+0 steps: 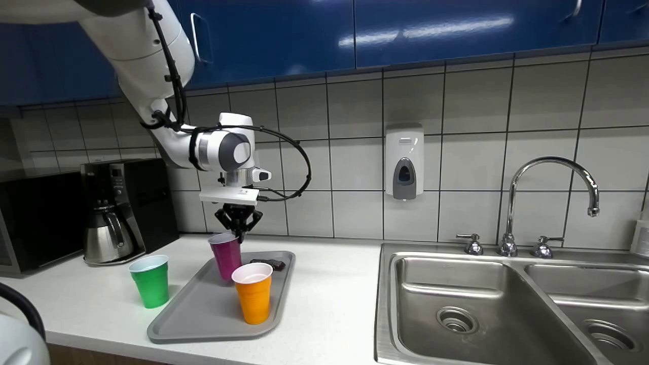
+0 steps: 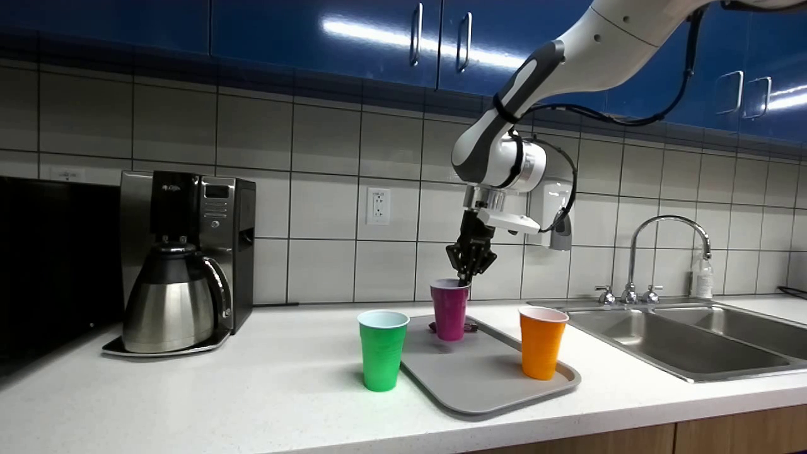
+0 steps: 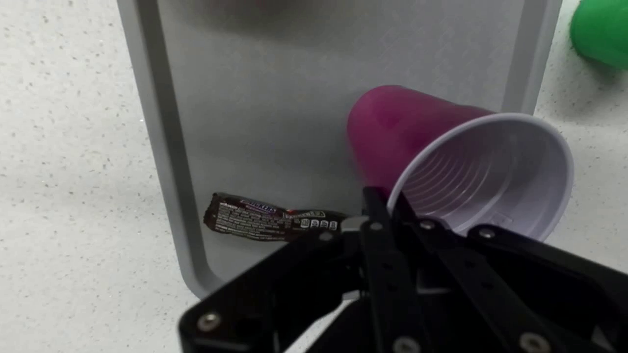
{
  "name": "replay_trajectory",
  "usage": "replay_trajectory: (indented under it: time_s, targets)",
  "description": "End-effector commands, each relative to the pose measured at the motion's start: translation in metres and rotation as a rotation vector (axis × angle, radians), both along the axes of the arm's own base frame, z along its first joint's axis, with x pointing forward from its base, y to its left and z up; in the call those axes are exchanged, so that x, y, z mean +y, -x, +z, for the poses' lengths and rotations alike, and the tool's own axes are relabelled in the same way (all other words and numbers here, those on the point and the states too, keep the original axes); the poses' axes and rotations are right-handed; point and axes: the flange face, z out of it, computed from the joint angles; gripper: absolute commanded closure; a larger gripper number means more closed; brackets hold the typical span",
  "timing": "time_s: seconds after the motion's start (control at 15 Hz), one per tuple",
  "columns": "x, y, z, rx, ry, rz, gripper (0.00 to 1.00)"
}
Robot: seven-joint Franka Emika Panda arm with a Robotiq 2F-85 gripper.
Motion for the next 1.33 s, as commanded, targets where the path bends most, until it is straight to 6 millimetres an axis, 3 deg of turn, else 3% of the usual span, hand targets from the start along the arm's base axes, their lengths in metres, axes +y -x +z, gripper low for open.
replay_trajectory:
  time_s: [0.0, 1.27]
  targets:
    - [-0.004, 0.007, 0.001, 0.024, -0.019, 0.013, 0.99]
    - [-0.007, 0.010, -0.020, 0.086, -0.023, 0.010, 0.99]
